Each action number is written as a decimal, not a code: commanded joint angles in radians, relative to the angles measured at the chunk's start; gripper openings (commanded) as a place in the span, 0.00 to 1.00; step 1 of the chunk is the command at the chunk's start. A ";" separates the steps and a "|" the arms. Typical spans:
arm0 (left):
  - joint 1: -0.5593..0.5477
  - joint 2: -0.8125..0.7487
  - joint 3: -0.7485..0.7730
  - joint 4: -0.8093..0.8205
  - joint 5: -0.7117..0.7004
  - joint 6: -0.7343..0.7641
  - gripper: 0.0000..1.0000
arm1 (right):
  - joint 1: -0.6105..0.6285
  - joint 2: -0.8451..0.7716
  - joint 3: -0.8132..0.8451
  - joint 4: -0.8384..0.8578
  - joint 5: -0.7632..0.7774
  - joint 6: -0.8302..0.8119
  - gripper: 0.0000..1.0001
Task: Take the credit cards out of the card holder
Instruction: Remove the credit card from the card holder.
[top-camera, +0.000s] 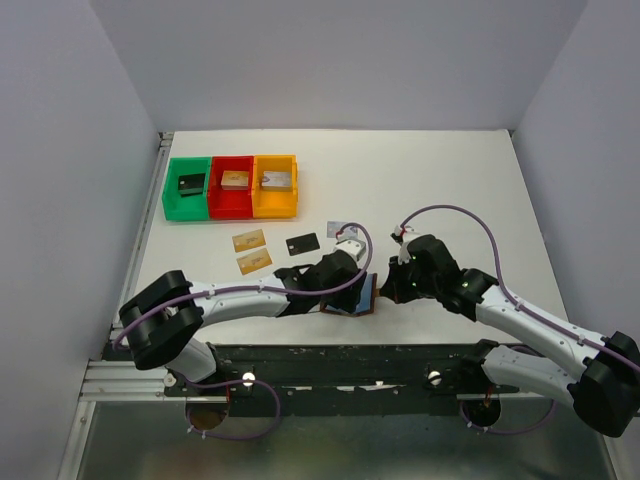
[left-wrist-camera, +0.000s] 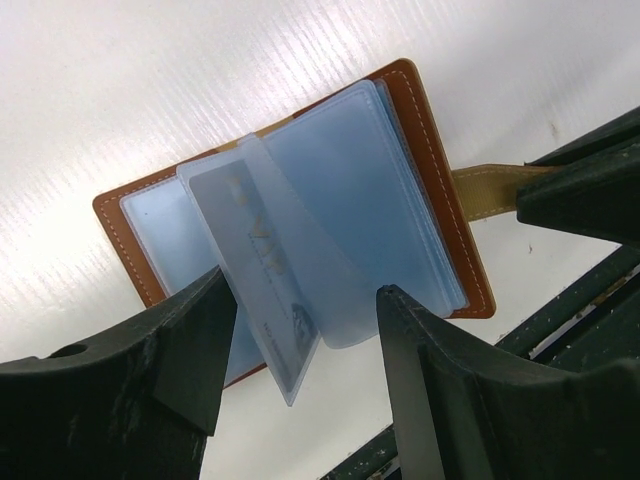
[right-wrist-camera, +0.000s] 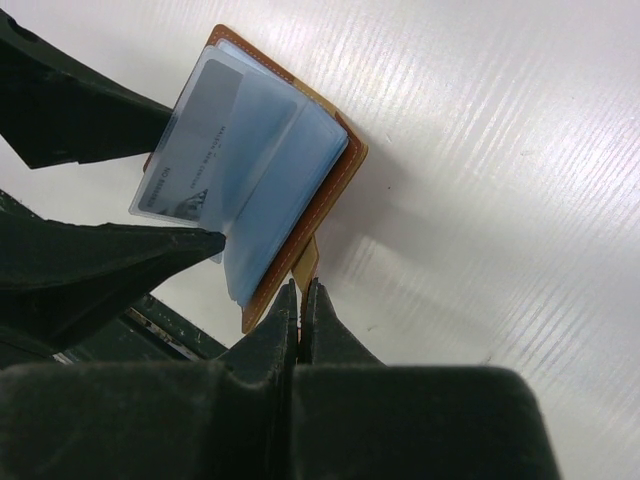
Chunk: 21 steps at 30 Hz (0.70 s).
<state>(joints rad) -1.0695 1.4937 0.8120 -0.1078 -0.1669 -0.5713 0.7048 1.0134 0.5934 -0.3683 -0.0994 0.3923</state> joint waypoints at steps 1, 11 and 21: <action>-0.024 0.019 0.036 -0.018 -0.010 0.028 0.70 | -0.005 -0.013 -0.012 -0.006 0.009 0.010 0.00; -0.047 0.079 0.090 -0.030 0.020 0.050 0.71 | -0.005 -0.022 -0.015 -0.018 0.029 0.028 0.24; -0.049 0.096 0.107 -0.041 0.017 0.051 0.71 | -0.007 -0.039 -0.018 -0.031 0.050 0.034 0.47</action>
<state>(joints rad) -1.1110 1.5814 0.8936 -0.1303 -0.1600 -0.5335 0.7048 0.9878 0.5869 -0.3729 -0.0826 0.4198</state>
